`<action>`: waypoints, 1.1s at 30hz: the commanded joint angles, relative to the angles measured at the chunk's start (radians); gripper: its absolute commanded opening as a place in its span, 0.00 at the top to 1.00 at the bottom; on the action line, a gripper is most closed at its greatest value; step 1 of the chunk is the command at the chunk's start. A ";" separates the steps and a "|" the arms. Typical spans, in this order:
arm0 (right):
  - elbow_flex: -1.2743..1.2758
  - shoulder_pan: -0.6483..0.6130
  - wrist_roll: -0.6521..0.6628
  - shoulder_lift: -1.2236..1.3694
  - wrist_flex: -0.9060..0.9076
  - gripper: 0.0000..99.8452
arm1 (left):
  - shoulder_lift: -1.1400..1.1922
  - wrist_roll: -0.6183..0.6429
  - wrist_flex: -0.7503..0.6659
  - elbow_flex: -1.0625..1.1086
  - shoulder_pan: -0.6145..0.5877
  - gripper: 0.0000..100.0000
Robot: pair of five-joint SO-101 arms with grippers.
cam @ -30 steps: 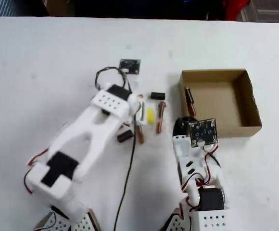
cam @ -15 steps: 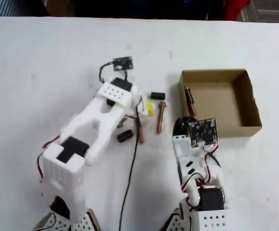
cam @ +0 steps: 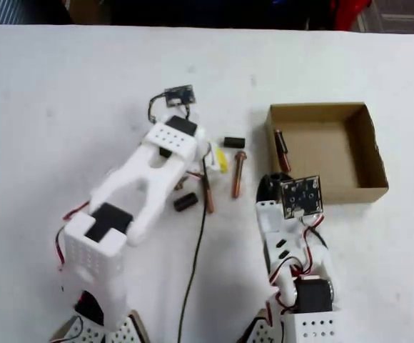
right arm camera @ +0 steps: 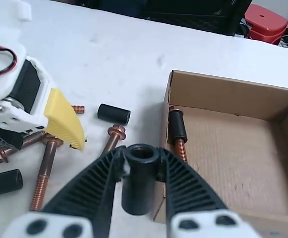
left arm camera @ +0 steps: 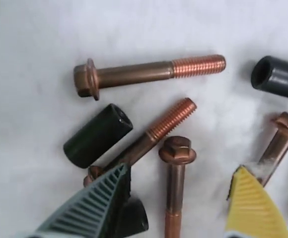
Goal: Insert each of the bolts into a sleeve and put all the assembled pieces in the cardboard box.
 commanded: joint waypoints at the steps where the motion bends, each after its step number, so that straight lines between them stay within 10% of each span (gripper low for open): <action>1: -0.008 0.013 -0.005 -0.013 -0.024 0.98 | -0.005 0.012 0.023 -0.035 0.028 0.67; 33: -0.008 0.013 -0.003 -0.013 -0.024 0.98 | 0.140 0.026 0.005 -0.110 0.010 0.93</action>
